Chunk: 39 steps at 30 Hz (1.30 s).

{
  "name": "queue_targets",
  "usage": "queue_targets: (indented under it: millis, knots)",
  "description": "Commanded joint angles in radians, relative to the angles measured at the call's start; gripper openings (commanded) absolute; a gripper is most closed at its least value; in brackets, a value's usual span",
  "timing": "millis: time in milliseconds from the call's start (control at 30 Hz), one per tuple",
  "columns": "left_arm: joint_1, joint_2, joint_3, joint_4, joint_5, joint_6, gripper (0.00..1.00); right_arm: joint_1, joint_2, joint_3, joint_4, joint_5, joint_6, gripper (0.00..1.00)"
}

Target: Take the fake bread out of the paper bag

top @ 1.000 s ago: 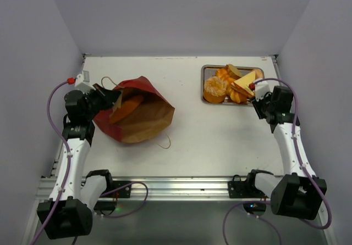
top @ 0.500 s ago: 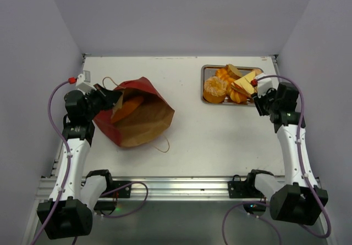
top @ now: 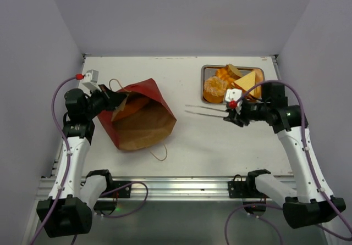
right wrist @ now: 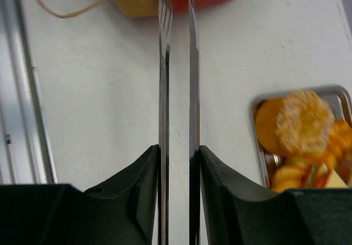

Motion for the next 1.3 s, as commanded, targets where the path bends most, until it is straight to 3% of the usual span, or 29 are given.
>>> queue_targets:
  millis: [0, 33, 200, 300, 400, 533, 633, 767, 900, 1267]
  knots:
    - [-0.030, 0.011, 0.050, -0.008, 0.059, 0.044, 0.00, 0.158, -0.037, 0.003, -0.094, -0.090, -0.081, 0.37]
    - [-0.040, 0.018, 0.052, -0.008, 0.057, 0.047, 0.00, 0.229, -0.043, -0.004, -0.080, -0.086, -0.061, 0.37]
    - [-0.104, 0.035, 0.041, -0.007, 0.039, 0.046, 0.00, 0.347, -0.043, 0.017, -0.043, -0.109, 0.026, 0.36]
    - [-0.139, 0.040, 0.029, -0.005, 0.007, 0.037, 0.00, 0.432, -0.029, 0.012, 0.040, -0.042, 0.108, 0.35]
    - [-0.149, 0.052, 0.021, 0.019, -0.003, 0.000, 0.00, 0.607, 0.000, -0.026, 0.170, 0.188, 0.201, 0.34]
    - [-0.156, 0.055, 0.006, 0.067, -0.021, -0.080, 0.00, 0.897, 0.076, -0.087, 0.333, 0.620, 0.289, 0.35]
    - [-0.159, 0.067, 0.013, 0.078, -0.038, -0.124, 0.00, 1.004, 0.183, -0.071, 0.433, 0.810, 0.326, 0.34]
    - [-0.166, 0.080, 0.032, 0.081, -0.058, -0.170, 0.00, 1.048, 0.325, -0.023, 0.520, 1.073, 0.292, 0.34]
    - [-0.169, 0.077, 0.047, 0.081, -0.084, -0.212, 0.00, 1.092, 0.428, 0.015, 0.604, 1.215, 0.235, 0.34]
    - [-0.170, 0.064, 0.046, 0.124, -0.134, -0.281, 0.00, 1.144, 0.635, 0.066, 0.764, 1.379, 0.062, 0.38]
